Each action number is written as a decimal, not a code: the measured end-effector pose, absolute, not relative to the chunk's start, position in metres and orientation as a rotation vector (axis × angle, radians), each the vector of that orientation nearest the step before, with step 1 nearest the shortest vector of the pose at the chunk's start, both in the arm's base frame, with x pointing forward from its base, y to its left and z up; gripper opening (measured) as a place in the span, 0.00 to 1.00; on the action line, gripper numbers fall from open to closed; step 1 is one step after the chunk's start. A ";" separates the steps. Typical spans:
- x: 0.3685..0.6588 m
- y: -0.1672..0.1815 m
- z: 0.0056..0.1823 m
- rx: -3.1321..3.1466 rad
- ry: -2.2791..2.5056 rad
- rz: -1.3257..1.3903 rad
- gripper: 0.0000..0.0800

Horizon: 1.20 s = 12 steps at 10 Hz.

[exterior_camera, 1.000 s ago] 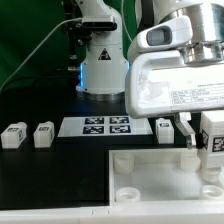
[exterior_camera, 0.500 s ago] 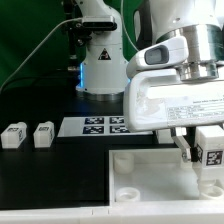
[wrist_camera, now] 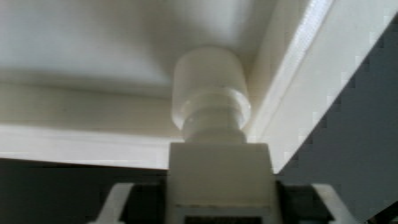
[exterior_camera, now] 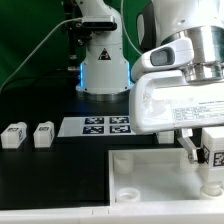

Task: Assemble one leg

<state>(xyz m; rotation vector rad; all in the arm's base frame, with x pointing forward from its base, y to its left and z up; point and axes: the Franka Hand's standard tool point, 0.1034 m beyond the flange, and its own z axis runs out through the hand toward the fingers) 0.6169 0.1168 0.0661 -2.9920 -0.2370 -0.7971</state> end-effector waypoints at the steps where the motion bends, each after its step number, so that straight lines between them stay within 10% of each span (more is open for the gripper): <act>1: 0.617 0.116 0.064 -2.992 -0.237 -0.800 0.36; 9: 0.615 0.119 0.056 -2.974 -0.244 -0.875 0.36; 11: 0.615 0.119 0.056 -2.974 -0.244 -0.875 0.46; 12: 0.615 0.119 0.056 -2.974 -0.245 -0.875 0.70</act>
Offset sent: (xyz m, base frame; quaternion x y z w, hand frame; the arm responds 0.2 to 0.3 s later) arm 0.0048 0.0049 -0.0109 0.0025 0.0163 0.0064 0.9998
